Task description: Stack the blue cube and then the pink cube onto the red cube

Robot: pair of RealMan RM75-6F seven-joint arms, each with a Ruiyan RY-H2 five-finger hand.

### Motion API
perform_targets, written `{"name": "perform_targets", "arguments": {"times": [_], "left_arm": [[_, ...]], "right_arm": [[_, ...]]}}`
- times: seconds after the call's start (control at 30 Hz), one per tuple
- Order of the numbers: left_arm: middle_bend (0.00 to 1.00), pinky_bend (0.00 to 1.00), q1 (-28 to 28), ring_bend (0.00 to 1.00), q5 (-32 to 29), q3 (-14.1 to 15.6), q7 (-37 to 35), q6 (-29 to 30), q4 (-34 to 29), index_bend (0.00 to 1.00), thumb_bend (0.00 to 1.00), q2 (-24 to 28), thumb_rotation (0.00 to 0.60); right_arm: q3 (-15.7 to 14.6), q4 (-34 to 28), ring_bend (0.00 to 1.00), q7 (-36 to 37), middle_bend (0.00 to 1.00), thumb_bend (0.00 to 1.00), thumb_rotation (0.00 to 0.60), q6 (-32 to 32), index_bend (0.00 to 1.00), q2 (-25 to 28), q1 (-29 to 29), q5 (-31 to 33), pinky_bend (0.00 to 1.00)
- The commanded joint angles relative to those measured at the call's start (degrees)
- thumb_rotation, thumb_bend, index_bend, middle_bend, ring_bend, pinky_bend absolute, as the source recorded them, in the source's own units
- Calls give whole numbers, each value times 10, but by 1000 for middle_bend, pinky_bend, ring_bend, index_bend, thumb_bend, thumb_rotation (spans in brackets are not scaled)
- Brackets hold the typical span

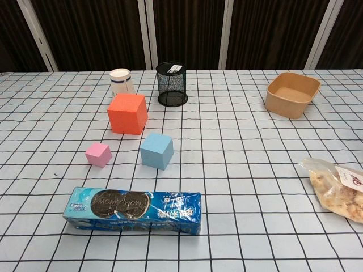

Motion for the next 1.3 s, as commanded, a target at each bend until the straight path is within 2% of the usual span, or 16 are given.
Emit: {"name": "perform_targets", "arguments": {"times": [0.03,0.4,0.57,0.83,0.9,0.97,1.07,1.17,1.3], "left_arm": [[143,172,1,75,-4,-2,7,1,0,60,233,-1,600],[143,172,1,75,8,-1,13,6,-11,60,233,-3,600],[143,173,-5,75,-1,-2,12,-10,-5,59,233,-6,600],[160,175,-15,75,13,-4,-26,-18,11,55,233,-10,600],[233,193,-20,87,25,-2,-46,-21,13,61,233,-10,600],[379,236,-29,155,36,-3,-70,-29,10,84,233,-7,600],[503,288,-52,257,52,-9,-110,-48,5,100,233,-5,600],[612,385,-82,376,62,-17,-102,-82,-26,119,232,6,600],[766,594,-119,577,45,-32,-93,-133,-80,177,215,19,600]], "right_arm": [[1,0,34,-1,42,95,600,-4,0,0,2,2,36],[-6,-8,34,-7,42,94,600,3,0,6,-5,-4,36],[-8,-16,34,-10,42,94,600,6,0,11,-11,0,36],[-9,-20,34,-11,42,94,600,4,0,12,-11,-4,36],[-8,-20,34,-10,42,94,600,3,0,13,-11,0,36],[-7,-19,34,-8,42,94,600,2,0,14,-12,2,36],[-6,-18,34,-2,42,95,600,3,0,15,-13,3,36],[-6,-17,34,5,42,95,600,-2,0,16,-11,4,36],[-7,-13,35,13,42,95,600,-12,0,16,-8,6,36]]}}
